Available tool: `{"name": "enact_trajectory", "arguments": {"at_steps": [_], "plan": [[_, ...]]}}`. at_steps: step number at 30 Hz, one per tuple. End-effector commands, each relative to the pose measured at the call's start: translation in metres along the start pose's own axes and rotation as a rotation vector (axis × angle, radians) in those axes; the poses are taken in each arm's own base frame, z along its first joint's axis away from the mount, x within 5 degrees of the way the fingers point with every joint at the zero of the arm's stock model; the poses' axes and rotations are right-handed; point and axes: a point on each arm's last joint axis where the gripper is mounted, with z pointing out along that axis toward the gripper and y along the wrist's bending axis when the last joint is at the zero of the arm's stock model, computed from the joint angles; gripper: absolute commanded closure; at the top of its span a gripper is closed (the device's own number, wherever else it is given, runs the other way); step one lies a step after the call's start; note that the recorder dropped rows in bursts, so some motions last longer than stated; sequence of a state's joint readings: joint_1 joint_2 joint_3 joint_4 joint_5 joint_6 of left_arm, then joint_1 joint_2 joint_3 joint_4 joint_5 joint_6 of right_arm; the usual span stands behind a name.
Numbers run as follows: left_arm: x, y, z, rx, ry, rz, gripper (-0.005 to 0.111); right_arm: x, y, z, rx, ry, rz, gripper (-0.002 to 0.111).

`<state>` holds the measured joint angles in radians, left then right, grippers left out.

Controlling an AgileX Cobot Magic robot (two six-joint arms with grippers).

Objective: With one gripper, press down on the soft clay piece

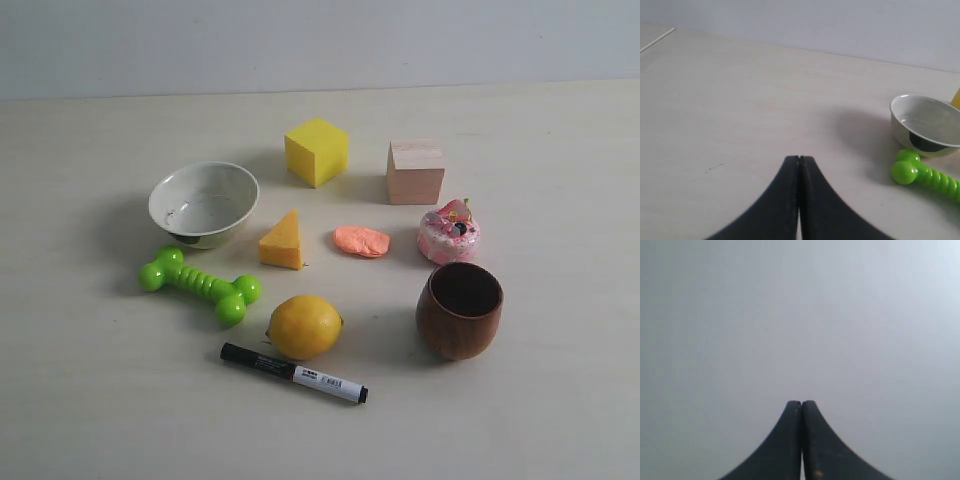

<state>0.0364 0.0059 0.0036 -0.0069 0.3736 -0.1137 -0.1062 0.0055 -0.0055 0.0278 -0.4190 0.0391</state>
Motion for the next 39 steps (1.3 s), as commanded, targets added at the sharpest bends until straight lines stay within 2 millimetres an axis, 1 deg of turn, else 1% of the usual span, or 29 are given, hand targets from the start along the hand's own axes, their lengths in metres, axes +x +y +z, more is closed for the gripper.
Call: {"name": "enact_trajectory", "arguments": {"at_steps": [1,2,3,5,6,8,10,12,13,15,17,18,22,25,28,31,39], "plan": [[-0.002,-0.001,-0.001,0.008,-0.019,-0.008,0.107,-0.019,0.001,-0.002,-0.02,-0.196,0.115,0.108],[-0.002,-0.001,-0.001,0.008,-0.019,-0.008,0.107,-0.023,0.002,0.0,-0.023,-0.186,0.109,0.108],[-0.002,-0.001,-0.001,0.008,-0.019,-0.008,0.107,-0.036,0.004,0.005,-0.032,-0.135,0.082,0.108],[-0.002,-0.001,-0.001,0.008,-0.019,-0.008,0.107,-0.054,0.006,0.02,-0.025,0.007,0.047,0.108],[-0.002,-0.001,-0.001,0.008,-0.019,-0.008,0.107,-0.064,0.006,0.03,-0.016,0.068,0.062,0.108],[-0.002,-0.001,-0.001,0.008,-0.019,-0.008,0.107,-0.08,0.007,0.057,0.006,0.187,0.092,0.108],[-0.002,-0.001,-0.001,0.008,-0.019,-0.008,0.107,-0.086,0.008,0.084,0.025,0.321,0.125,0.108],[-0.002,-0.001,-0.001,0.008,-0.019,-0.008,0.107,-0.081,0.014,0.107,-0.005,0.452,0.204,0.108],[-0.002,-0.001,-0.001,0.008,-0.019,-0.008,0.107,-0.078,0.018,0.115,-0.029,0.5,0.212,0.108],[-0.002,-0.001,-0.001,0.008,-0.019,-0.008,0.107,-0.068,0.027,0.129,-0.1,0.585,0.17,0.108],[-0.002,-0.001,-0.001,0.008,-0.019,-0.008,0.107,-0.057,0.04,0.142,-0.184,0.656,0.126,0.108],[-0.002,-0.001,-0.001,0.008,-0.019,-0.008,0.107,-0.052,0.045,0.147,-0.217,0.68,0.125,0.108],[-0.002,-0.001,-0.001,0.008,-0.019,-0.008,0.107,-0.025,0.073,0.165,-0.338,0.803,0.121,0.108],[-0.002,-0.001,-0.001,0.008,-0.019,-0.008,0.107,-0.004,0.087,0.17,-0.378,0.894,0.111,0.108],[-0.002,-0.001,-0.001,0.008,-0.019,-0.008,0.107,0.009,0.09,0.173,-0.38,0.936,0.104,0.108],[-0.002,-0.001,-0.001,0.008,-0.019,-0.008,0.107,0.012,0.091,0.174,-0.378,0.94,0.103,0.108],[-0.002,-0.001,-0.001,0.008,-0.019,-0.008,0.107,0.01,0.091,0.178,-0.364,0.9,0.123,0.108]]}}
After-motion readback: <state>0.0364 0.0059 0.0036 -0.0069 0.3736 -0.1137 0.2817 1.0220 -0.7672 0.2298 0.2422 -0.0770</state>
